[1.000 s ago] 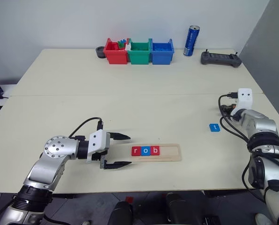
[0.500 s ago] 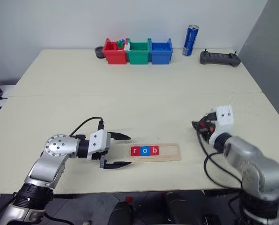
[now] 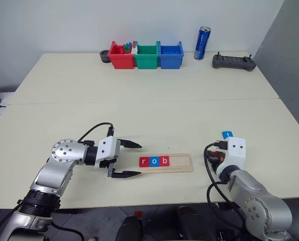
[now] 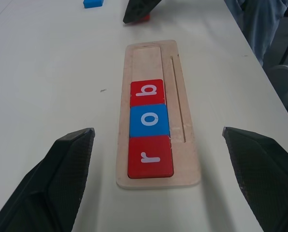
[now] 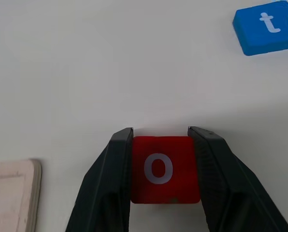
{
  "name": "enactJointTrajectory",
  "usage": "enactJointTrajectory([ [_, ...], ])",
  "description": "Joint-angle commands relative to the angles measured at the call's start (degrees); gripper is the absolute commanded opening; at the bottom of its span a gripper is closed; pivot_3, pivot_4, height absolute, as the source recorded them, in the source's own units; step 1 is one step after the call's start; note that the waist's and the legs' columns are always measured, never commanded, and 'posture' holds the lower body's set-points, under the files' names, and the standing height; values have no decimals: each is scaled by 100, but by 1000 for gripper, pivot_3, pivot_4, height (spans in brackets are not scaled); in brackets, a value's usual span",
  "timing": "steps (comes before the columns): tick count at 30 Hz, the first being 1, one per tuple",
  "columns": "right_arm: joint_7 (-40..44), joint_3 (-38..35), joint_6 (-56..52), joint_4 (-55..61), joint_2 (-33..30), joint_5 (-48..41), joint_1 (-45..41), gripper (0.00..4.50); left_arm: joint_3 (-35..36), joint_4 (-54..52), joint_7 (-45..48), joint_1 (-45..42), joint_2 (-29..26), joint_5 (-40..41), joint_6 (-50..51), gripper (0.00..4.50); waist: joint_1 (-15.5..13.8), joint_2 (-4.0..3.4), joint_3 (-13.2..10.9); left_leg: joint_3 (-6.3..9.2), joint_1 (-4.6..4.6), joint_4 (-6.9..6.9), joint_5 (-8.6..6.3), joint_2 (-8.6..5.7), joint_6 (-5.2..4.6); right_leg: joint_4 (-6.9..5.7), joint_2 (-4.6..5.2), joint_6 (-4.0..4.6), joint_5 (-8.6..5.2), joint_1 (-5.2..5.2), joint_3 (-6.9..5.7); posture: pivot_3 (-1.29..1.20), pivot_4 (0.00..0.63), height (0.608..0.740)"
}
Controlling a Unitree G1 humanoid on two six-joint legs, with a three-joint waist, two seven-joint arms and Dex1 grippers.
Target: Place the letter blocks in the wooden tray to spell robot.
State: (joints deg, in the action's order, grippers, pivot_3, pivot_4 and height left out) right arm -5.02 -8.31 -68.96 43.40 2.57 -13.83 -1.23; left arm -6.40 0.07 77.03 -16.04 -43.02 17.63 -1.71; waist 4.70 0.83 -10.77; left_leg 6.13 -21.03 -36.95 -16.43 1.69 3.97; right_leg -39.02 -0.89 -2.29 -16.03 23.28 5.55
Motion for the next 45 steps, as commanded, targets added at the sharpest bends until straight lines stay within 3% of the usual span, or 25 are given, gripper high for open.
enactJointTrajectory([
  [1,-105,-179,298,141,48,73,-229,3123,75,-95,-13,-14,-19,19,-87,4500,0,0,0,0,0,0,0,0,0,0,0,1,0,0,0,0,150,740],
  [5,-22,-257,268,359,-177,44,-674,4478,75,-200,-78,38,-16,19,-33,4500,0,0,0,-1,0,0,0,0,0,0,0,3,2,1,1,0,150,740],
  [8,365,-236,152,399,-567,-157,-869,4478,62,-247,-111,35,-9,20,8,4500,1,0,0,2,-1,3,0,0,0,0,0,4,2,1,-2,0,150,740],
  [12,2270,-115,304,97,-2430,-892,-975,4478,39,-255,-142,11,-1,16,23,4500,-1,-1,-2,-2,-4,2,-1,-6,-1,6,6,13,7,0,0,0,150,740],
  [15,3909,88,1224,-326,-4019,-1054,-753,4478,31,-220,-140,21,8,12,-16,4500,-12,2,-2,-3,-5,0,-1,-10,-2,9,8,4,2,-3,-1,0,150,740],
  [20,5376,655,2638,-1361,-5412,-680,-512,4478,26,-126,-126,76,28,-15,-142,4500,-10,6,-4,-3,-1,0,-2,-5,-4,6,2,-14,-9,-5,-1,0,150,740],
  [24,5933,1103,3335,-2086,-5734,-433,-710,4478,36,-116,-131,119,30,-24,-173,4500,-5,9,-6,-9,0,-4,-2,-5,-4,7,3,-13,-8,-5,4,0,150,740],
  [33,6429,1709,4013,-3196,-5611,17,-1346,4478,47,-127,-165,158,37,-75,-229,4500,-16,11,-7,-6,1,-6,-2,-5,-3,4,3,13,8,-6,2,0,150,740],
  [36,6534,1811,4085,-3345,-5582,79,-1442,3887,86,-164,-150,213,7,-43,-228,4500,-33,11,-7,-6,0,-5,-2,-5,-3,4,5,13,8,-6,1,0,150,740],
  [43,6658,1829,4064,-3299,-5497,88,-1540,1449,295,-331,-72,353,-78,324,67,4500,-44,11,-7,-4,2,-5,-2,-5,-3,2,4,14,8,-6,0,0,150,740],
  [45,6732,1761,3977,-3084,-5521,-23,-1521,1438,352,-324,-9,359,-148,384,122,4500,-47,11,-7,-4,2,-6,-2,-5,-3,2,4,13,8,-6,-1,0,150,740],
])
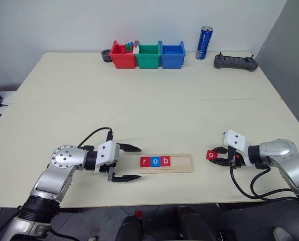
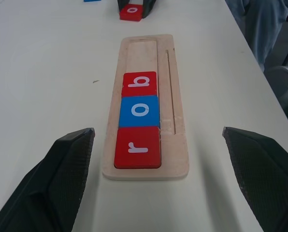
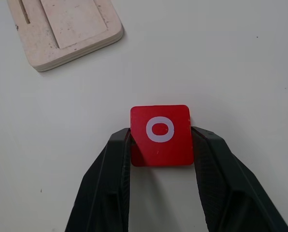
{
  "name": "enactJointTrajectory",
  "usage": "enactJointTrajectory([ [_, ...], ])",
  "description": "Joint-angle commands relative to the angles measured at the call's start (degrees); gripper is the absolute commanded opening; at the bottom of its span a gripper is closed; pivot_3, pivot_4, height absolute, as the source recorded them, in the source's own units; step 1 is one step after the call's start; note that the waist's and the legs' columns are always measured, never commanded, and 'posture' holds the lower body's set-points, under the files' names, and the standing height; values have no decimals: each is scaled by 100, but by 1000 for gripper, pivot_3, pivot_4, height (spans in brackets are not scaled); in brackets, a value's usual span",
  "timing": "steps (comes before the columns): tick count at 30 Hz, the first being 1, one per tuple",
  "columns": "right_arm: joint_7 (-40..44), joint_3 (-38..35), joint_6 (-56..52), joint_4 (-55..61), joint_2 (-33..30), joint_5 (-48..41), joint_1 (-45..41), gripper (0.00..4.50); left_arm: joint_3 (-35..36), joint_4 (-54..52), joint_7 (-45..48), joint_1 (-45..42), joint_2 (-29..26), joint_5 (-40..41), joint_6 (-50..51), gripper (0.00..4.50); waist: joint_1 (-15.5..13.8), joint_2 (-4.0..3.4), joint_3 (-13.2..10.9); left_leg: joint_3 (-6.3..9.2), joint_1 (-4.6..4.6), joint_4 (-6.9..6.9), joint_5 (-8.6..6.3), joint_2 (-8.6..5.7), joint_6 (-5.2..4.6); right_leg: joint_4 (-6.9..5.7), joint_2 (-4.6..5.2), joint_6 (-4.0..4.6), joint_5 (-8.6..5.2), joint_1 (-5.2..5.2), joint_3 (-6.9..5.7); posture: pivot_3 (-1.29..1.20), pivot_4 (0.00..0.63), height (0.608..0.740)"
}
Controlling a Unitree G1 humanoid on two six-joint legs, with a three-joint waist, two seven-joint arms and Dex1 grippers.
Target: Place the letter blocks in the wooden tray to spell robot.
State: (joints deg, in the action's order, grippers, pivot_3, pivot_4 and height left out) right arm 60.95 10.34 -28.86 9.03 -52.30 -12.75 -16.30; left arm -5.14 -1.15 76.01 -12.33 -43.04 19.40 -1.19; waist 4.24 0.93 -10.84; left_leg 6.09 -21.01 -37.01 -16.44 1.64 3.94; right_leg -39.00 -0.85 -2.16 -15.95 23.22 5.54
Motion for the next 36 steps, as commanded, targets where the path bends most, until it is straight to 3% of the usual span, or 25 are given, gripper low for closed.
enactJointTrajectory([
  [1,178,-162,-144,548,-39,-254,-6,1438,252,-185,131,-15,-195,221,80,4500,0,0,0,-1,0,0,0,0,0,0,0,0,0,0,1,0,150,740],
  [10,-62,306,-1050,1882,241,-423,-394,1438,384,-237,454,-59,-436,456,279,4500,-1,0,0,2,0,0,0,1,0,-1,-1,-2,-1,0,-2,0,150,740],
  [22,-405,1525,-1209,1347,974,411,-1177,1438,317,51,483,-68,-364,224,-112,4500,-3,0,0,3,-2,1,0,1,1,-1,-1,1,0,4,-3,0,150,740],
  [36,-269,1749,-1026,1047,1234,666,-1473,1438,232,-368,207,-48,-327,169,79,4500,-1,0,0,6,-2,0,0,1,0,-2,0,2,1,4,-6,0,150,740],
])
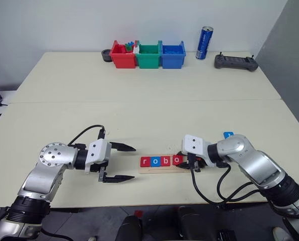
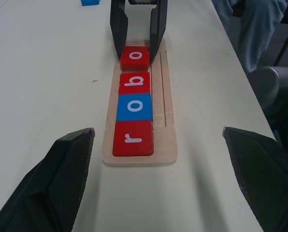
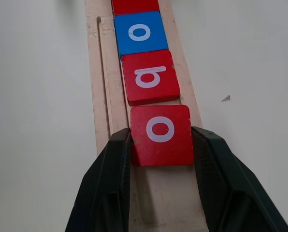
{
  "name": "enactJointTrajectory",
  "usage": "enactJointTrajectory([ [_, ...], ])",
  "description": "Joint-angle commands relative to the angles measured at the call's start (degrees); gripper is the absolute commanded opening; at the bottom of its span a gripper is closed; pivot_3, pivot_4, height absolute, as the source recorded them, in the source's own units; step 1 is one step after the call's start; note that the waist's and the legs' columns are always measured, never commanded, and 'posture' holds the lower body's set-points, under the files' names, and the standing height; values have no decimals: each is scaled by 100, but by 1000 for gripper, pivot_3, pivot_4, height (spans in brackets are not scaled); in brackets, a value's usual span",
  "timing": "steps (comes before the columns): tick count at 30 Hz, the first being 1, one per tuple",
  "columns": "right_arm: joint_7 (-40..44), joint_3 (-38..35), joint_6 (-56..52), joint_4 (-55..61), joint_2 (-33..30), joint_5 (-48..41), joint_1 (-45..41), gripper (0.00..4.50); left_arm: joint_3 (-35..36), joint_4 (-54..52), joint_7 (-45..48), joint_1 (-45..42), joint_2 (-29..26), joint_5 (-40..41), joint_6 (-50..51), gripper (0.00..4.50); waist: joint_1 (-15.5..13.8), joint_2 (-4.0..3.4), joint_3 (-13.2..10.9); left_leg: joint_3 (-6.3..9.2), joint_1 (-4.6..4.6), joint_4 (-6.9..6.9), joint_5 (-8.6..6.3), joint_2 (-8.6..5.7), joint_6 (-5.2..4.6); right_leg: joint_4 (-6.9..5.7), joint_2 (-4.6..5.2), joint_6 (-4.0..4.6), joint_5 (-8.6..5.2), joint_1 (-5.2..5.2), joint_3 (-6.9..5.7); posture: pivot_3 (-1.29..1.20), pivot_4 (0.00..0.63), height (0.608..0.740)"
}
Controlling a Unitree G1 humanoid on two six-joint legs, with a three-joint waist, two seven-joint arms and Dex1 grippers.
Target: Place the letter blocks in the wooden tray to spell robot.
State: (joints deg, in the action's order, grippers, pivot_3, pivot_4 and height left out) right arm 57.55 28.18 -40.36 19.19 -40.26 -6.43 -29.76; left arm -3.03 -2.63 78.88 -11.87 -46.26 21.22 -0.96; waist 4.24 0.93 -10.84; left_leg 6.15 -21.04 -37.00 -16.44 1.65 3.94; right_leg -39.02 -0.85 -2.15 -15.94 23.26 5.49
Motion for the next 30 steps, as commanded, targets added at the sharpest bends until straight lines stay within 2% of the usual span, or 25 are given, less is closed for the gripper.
enactJointTrajectory([
  [1,57,-35,141,10,50,53,-146,1438,13,-231,-97,-110,0,-18,72,4500,0,0,0,0,0,0,0,0,0,0,0,0,0,0,0,0,150,740],
  [3,62,-29,180,-17,64,94,-168,1438,-4,-251,-132,-139,10,-23,101,4500,0,0,0,0,0,0,0,0,0,0,0,0,0,0,0,0,150,740],
  [4,77,-23,198,-26,63,112,-174,2151,-9,-255,-143,-149,17,-24,111,4500,0,0,0,0,0,0,0,0,0,0,0,0,0,0,0,0,150,740],
  [5,99,-14,217,-31,57,122,-180,2383,-11,-255,-146,-154,21,-23,116,4500,0,0,0,0,0,0,0,0,0,0,0,0,0,0,0,0,150,740],
  [11,158,-145,191,57,68,71,-292,4460,9,-102,-97,-129,49,-52,-7,4500,1,0,0,0,0,0,0,0,0,0,0,0,0,0,-1,0,150,740],
  [18,108,-411,-56,228,186,-174,-495,4460,-4,13,-89,-77,119,-133,-174,4500,0,0,0,2,0,0,0,0,0,-1,0,0,0,0,-2,0,150,740],
  [21,-85,-322,124,-42,264,50,-520,3834,-20,15,-103,-94,163,-161,-189,4500,1,0,0,1,0,0,0,0,0,-1,0,1,0,0,-2,0,150,740],
  [23,-186,-293,212,-205,321,172,-526,3182,-30,6,-111,-109,180,-177,-182,4500,2,0,0,1,0,0,0,0,0,-1,1,1,0,0,-1,0,150,740],
  [30,-285,-390,330,-453,454,289,-612,506,-70,-58,-176,-167,233,-248,-131,4500,5,0,0,1,0,0,0,0,0,-1,1,1,1,0,-1,0,150,740],
])
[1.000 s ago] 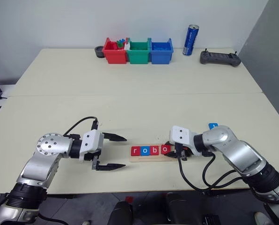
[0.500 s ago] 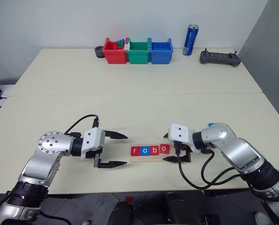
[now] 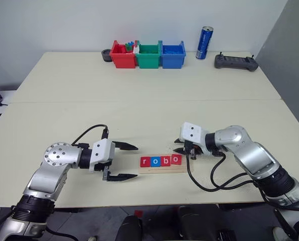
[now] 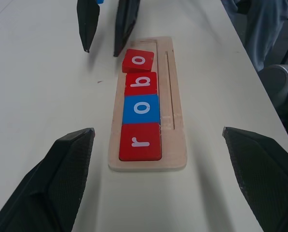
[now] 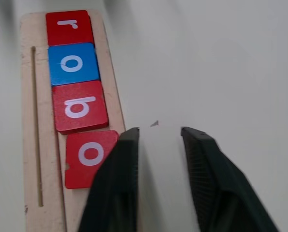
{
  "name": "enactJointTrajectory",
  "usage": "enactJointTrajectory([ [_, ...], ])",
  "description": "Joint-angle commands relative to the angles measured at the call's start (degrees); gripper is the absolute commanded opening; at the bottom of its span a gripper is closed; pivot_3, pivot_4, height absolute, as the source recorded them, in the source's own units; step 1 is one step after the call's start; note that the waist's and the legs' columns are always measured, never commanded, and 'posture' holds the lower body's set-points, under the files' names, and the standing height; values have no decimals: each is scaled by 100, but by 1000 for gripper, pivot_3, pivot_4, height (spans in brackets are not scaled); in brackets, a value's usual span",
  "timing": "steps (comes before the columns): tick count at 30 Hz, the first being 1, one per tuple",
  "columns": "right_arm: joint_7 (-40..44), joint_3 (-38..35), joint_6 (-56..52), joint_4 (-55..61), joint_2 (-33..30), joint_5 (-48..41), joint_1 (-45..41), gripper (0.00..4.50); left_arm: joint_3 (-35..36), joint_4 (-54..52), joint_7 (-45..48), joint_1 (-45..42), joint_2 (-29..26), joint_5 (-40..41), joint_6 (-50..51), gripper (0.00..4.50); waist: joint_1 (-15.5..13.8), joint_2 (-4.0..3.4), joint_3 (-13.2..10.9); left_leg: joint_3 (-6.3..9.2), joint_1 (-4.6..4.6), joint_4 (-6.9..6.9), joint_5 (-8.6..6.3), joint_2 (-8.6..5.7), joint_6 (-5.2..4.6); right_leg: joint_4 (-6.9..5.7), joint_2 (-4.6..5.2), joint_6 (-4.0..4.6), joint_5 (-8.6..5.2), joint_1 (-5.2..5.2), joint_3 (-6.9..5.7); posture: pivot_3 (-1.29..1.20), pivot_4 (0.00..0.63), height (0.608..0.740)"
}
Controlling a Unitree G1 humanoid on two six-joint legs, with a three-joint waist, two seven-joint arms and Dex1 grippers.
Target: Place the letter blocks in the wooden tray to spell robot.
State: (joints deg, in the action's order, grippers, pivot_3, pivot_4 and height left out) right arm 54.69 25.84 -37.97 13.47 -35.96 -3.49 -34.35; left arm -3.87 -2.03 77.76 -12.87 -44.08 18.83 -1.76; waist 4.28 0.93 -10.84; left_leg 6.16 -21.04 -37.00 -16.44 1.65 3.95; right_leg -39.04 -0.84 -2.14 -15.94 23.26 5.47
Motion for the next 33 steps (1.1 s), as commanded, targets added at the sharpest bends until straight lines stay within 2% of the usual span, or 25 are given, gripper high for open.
enactJointTrajectory([
  [1,32,-134,110,108,4,15,-154,179,5,-130,-76,-68,15,-11,-44,4500,0,0,0,0,0,0,0,0,0,0,0,0,0,0,0,0,150,740],
  [2,60,-90,141,94,-24,50,-137,36,-1,-139,-87,-68,12,-11,-43,4500,-1,0,0,1,0,0,0,0,0,0,0,0,0,0,0,0,150,740],
  [24,360,291,-36,361,-23,60,170,36,22,44,-67,-32,-8,-21,-214,4500,1,0,0,1,0,0,0,0,0,-1,0,0,0,0,-1,0,150,740],
  [30,244,52,-8,442,12,28,65,36,10,-36,-109,-10,-11,-17,-190,4500,2,0,0,1,0,0,0,0,0,-1,0,0,0,0,-1,0,150,740],
  [33,447,-106,-153,775,-247,-130,85,36,15,-150,-139,-22,-34,8,-85,4500,0,0,0,2,0,0,0,0,0,-1,0,0,0,0,-2,0,150,740],
])
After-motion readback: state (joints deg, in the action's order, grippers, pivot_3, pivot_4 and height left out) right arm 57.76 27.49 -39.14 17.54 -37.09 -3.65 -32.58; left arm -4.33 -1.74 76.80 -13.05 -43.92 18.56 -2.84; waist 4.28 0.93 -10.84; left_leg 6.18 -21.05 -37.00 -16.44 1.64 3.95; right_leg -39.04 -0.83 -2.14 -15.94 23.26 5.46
